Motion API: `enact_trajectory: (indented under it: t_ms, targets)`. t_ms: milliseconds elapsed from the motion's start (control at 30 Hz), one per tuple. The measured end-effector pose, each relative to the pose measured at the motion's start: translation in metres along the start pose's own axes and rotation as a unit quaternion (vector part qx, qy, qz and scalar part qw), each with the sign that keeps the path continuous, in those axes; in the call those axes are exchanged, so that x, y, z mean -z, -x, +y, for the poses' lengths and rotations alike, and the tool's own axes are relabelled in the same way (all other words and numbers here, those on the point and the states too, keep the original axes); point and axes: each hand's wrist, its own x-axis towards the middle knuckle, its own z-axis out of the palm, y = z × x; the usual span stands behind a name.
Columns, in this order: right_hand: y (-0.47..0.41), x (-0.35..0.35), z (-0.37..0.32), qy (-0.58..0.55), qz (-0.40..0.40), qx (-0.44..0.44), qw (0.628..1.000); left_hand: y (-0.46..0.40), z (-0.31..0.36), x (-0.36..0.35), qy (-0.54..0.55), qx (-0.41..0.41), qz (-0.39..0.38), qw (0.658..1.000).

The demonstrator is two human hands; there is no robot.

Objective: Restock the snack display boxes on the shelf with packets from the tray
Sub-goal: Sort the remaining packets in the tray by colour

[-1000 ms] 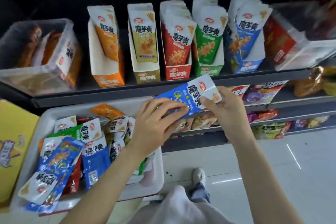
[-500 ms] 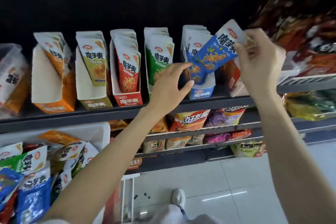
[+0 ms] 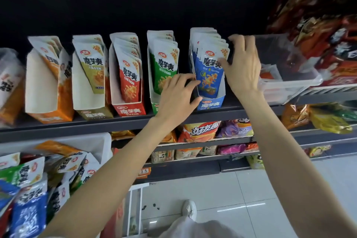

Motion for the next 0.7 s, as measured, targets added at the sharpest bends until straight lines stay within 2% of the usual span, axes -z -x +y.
enact_trajectory:
  t_ms: [100, 167, 233, 300, 333, 400, 467, 533, 633, 700]
  targets:
    - [0.027, 0.009, -0.009, -0.067, 0.055, -0.005, 0.996, 0.007, -0.003, 0.004, 0.032, -0.006, 0.029, 0.999]
    - [0.054, 0.017, -0.026, -0.145, 0.042, 0.015, 0.988, 0.018, -0.004, 0.012, 0.108, 0.000, 0.051, 0.993]
    - [0.081, 0.027, -0.050, -0.263, -0.059, -0.001, 0.963, 0.038, -0.008, 0.026, 0.254, 0.037, 0.064, 0.964]
    - [0.106, 0.035, -0.079, -0.363, -0.211, -0.033, 0.907, 0.065, -0.016, 0.043, 0.370, 0.090, 0.075, 0.922]
    - [0.117, 0.034, -0.091, -0.388, -0.259, -0.036, 0.884, 0.081, -0.023, 0.051, 0.401, 0.112, 0.087, 0.905]
    - [0.136, 0.027, -0.113, -0.399, -0.298, -0.030, 0.867, 0.118, -0.041, 0.067, 0.420, 0.155, 0.117, 0.886]
    - [0.156, 0.013, -0.134, -0.387, -0.326, -0.021, 0.862, 0.160, -0.064, 0.078, 0.379, 0.197, 0.125, 0.895]
    - [0.176, -0.006, -0.157, -0.349, -0.355, 0.012, 0.867, 0.205, -0.091, 0.086, 0.298, 0.241, 0.100, 0.918]
    - [0.207, -0.040, -0.194, -0.282, -0.376, 0.097, 0.877, 0.267, -0.135, 0.091, 0.140, 0.286, 0.019, 0.948]
    - [0.224, -0.064, -0.220, -0.230, -0.404, 0.147, 0.873, 0.300, -0.161, 0.093, 0.040, 0.288, -0.036, 0.956]
